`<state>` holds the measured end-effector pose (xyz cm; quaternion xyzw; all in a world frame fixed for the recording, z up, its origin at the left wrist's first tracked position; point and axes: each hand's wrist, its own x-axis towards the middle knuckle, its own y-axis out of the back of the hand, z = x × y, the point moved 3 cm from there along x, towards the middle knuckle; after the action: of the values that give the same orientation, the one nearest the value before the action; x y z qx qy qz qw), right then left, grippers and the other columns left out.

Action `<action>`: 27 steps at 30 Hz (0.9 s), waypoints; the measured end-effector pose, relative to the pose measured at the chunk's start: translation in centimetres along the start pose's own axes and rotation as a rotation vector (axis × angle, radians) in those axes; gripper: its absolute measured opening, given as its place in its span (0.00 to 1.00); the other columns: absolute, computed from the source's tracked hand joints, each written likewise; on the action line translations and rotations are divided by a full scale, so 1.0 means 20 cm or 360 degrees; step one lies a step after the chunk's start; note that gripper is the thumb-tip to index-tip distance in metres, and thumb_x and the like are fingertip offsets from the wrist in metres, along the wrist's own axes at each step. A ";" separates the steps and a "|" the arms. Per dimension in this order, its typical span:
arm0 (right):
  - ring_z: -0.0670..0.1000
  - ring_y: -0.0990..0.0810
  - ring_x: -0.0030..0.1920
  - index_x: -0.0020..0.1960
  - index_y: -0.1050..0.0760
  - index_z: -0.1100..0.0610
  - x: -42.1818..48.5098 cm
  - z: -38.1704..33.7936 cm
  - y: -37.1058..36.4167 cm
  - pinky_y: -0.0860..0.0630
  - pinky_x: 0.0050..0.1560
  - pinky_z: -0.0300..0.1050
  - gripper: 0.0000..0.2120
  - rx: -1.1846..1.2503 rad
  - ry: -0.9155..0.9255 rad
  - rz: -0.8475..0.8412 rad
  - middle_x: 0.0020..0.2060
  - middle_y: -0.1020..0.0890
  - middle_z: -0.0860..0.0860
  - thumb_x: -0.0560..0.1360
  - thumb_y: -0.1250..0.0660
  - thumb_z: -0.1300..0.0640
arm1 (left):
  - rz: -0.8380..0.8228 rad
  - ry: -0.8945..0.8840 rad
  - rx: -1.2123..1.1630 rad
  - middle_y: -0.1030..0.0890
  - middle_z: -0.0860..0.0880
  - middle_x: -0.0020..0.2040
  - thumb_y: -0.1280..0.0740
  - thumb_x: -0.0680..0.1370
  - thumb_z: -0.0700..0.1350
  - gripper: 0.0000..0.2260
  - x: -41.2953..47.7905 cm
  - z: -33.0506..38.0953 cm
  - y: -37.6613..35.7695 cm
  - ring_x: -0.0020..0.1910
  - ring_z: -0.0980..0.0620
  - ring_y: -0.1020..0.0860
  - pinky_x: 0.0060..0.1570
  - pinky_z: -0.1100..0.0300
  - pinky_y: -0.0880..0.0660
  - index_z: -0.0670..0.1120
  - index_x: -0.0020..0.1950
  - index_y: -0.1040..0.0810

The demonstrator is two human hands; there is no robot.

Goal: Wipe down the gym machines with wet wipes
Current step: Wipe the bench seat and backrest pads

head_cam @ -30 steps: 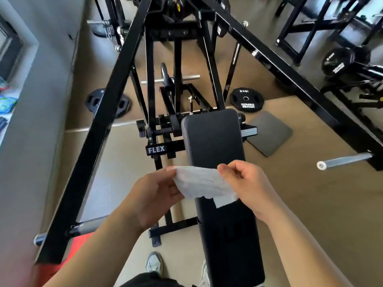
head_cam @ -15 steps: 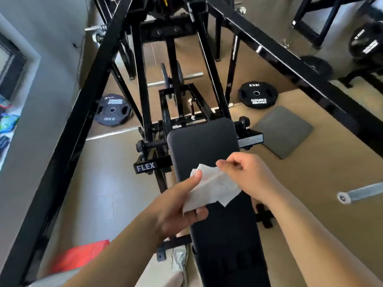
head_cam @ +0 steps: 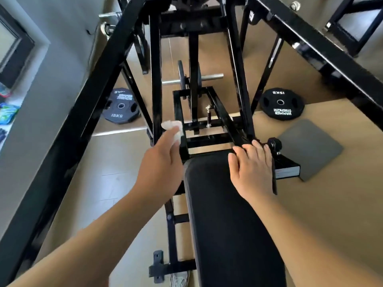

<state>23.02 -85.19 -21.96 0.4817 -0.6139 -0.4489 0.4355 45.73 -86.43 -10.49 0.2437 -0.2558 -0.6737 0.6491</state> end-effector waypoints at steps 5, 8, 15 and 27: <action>0.58 0.22 0.55 0.55 0.19 0.54 0.04 0.04 -0.03 0.31 0.66 0.58 0.22 -0.0135 0.0160 0.0235 0.50 0.18 0.52 0.85 0.49 0.47 | -0.0331 -0.0454 0.0531 0.24 0.49 0.65 0.43 0.84 0.42 0.14 0.02 -0.20 -0.47 0.64 0.49 0.30 0.65 0.52 0.28 0.46 0.69 0.28; 0.57 0.24 0.42 0.47 0.21 0.55 0.13 0.09 -0.01 0.29 0.48 0.54 0.24 -0.0156 0.0362 0.0219 0.41 0.22 0.51 0.85 0.53 0.47 | -0.0139 -0.0465 0.0625 0.21 0.50 0.62 0.43 0.84 0.47 0.14 -0.01 -0.25 -0.55 0.60 0.47 0.25 0.59 0.51 0.25 0.47 0.67 0.26; 0.58 0.24 0.43 0.50 0.20 0.54 0.13 0.13 -0.04 0.29 0.45 0.55 0.24 -0.0119 0.0427 0.0350 0.43 0.20 0.52 0.84 0.53 0.47 | -0.0044 -0.0629 0.0758 0.18 0.46 0.61 0.40 0.82 0.44 0.14 0.02 -0.07 -0.80 0.60 0.44 0.21 0.72 0.47 0.34 0.43 0.64 0.22; 0.56 0.25 0.42 0.46 0.21 0.54 0.12 0.13 -0.04 0.31 0.46 0.52 0.21 -0.0048 0.0408 0.0455 0.41 0.21 0.50 0.84 0.50 0.50 | -0.0285 -0.0856 0.1245 0.42 0.36 0.81 0.41 0.85 0.54 0.31 -0.42 -0.44 -0.71 0.83 0.38 0.50 0.79 0.38 0.44 0.37 0.82 0.43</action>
<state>20.27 -87.39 -23.00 0.4362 -0.6089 -0.3265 0.5765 41.25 -77.92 -26.61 0.3078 -0.6268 -0.6192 0.3591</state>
